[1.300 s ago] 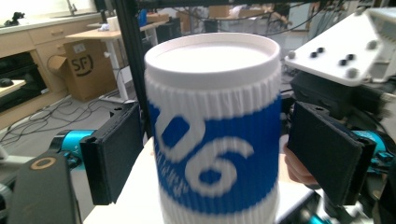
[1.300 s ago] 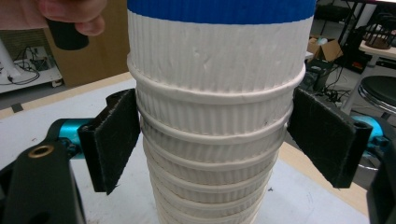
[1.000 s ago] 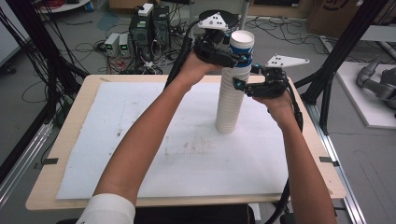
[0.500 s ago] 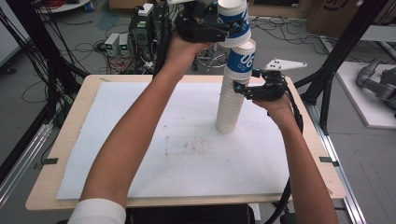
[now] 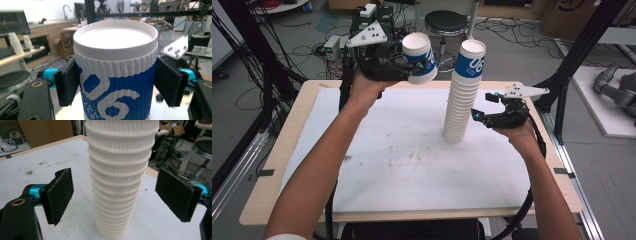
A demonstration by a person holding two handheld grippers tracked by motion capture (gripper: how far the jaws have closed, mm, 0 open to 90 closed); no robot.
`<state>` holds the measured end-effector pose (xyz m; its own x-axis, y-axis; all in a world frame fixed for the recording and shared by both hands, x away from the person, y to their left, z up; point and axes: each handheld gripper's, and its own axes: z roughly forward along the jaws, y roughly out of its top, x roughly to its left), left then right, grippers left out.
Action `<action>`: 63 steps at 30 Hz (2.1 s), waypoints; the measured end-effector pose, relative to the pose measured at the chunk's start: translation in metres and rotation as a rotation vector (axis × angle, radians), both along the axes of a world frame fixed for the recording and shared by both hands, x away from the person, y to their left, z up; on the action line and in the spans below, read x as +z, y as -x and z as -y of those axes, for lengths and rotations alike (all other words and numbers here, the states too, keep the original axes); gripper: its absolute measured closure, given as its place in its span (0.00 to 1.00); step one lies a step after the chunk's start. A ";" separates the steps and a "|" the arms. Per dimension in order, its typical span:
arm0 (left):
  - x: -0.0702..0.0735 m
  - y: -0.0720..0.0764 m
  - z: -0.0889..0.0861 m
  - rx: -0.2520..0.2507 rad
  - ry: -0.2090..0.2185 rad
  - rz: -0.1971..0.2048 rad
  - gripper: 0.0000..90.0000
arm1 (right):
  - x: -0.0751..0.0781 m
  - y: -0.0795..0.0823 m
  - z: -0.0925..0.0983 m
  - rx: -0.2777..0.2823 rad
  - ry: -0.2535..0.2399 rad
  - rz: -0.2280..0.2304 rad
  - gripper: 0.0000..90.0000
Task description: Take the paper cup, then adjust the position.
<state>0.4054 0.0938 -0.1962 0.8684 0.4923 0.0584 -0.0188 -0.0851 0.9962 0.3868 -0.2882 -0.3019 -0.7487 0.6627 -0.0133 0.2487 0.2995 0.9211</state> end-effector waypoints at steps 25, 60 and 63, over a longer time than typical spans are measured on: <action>-0.116 0.036 -0.039 0.028 -0.043 -0.113 0.30 | -0.067 0.035 -0.025 0.063 -0.056 -0.055 0.18; -0.143 0.059 0.013 -0.181 -0.051 -0.129 0.30 | -0.067 0.046 -0.104 0.348 -0.081 -0.003 0.18; -0.145 0.059 0.019 -0.198 -0.063 -0.128 0.30 | -0.069 0.045 -0.110 0.375 -0.083 -0.014 0.18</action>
<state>0.3461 0.0745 -0.3414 0.9499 0.3109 -0.0333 0.0850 -0.1543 0.9844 0.3416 -0.1785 -0.3710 -0.9390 0.3413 0.0412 0.1490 0.2962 0.9434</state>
